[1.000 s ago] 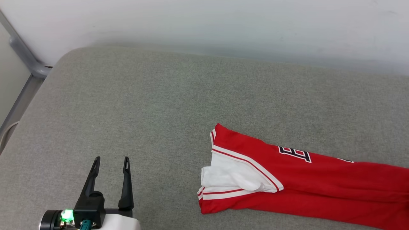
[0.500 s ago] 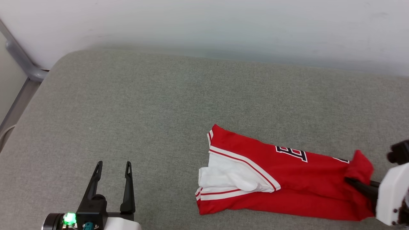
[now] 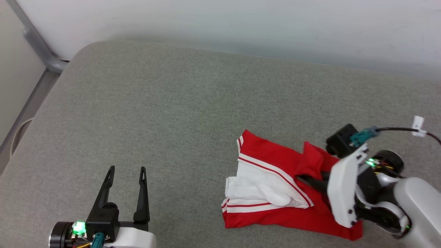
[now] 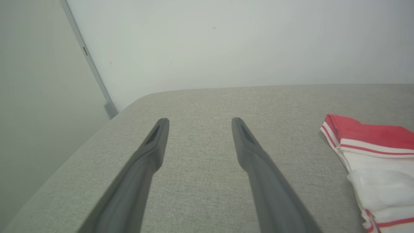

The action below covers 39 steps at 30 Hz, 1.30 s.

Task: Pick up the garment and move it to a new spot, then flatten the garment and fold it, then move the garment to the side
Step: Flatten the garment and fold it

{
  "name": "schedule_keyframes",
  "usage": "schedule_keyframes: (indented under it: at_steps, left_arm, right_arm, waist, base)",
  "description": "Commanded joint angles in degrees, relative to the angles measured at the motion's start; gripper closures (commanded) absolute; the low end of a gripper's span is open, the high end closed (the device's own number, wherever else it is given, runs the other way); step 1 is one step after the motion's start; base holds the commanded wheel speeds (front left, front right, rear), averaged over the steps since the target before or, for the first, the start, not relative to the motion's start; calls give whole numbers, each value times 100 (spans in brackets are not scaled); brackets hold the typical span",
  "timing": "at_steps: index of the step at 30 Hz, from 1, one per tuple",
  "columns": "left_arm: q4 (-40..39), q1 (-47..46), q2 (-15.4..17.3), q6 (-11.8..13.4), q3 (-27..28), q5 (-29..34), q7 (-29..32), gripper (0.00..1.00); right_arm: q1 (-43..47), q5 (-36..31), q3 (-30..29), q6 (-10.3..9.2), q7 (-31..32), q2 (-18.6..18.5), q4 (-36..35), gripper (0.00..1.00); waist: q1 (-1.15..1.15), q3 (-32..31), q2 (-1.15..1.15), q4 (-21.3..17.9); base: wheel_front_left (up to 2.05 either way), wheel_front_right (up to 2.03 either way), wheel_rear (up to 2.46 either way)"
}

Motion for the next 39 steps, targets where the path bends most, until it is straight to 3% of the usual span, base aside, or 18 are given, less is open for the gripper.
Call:
schedule_keyframes:
  at_steps: [1, 13, 22, 27, 28, 29, 30, 39]
  left_arm:
    - [-11, -49, -8, -7, -18, 2, -14, 0]
    - [74, -282, -79, -42, -109, -16, -14, 0]
    - [99, -399, -130, -22, -164, -25, -14, 0]
    - [127, -401, -129, -12, -123, -12, -14, 0]
    - [145, -397, -121, -18, -119, -6, -14, 0]
    - [166, -388, -108, -25, -113, 1, -14, 0]
    - [181, -369, -92, -33, -108, 8, -14, 0]
    - [216, -114, 17, -73, -63, 15, -14, 0]
  right_arm:
    - [-181, -69, 114, -3, -62, 83, 75, 100]
    - [-1522, -284, 1693, -4, -451, 783, 1518, 100]
    - [-1894, -191, 2372, -4, -759, 1107, 2832, 100]
    - [-1917, -11, 2643, -4, -1013, 1148, 3212, 100]
    - [-1931, 28, 2676, -4, -1122, 1135, 3203, 65]
    - [-1947, 67, 2676, -4, -1250, 1107, 3174, 14]
    - [-1952, 120, 2667, -4, -1393, 1069, 3113, 0]
    - [-1598, 334, 2232, -4, -2550, 321, 2198, 0]
  waist:
    - [0, 27, 0, 49]
    - [0, 263, 0, 372]
    - [0, 470, 0, 503]
    - [0, 447, 0, 457]
    - [0, 417, 0, 437]
    - [0, 378, 0, 413]
    - [0, 333, 0, 388]
    - [0, -114, 0, 66]
  base:
    - [0, 0, 0]
    - [0, 0, 0]
    - [0, 0, 0]
    - [0, 0, 0]
    - [0, 0, 0]
    - [0, 0, 0]
    - [0, 0, 0]
    - [0, 0, 0]
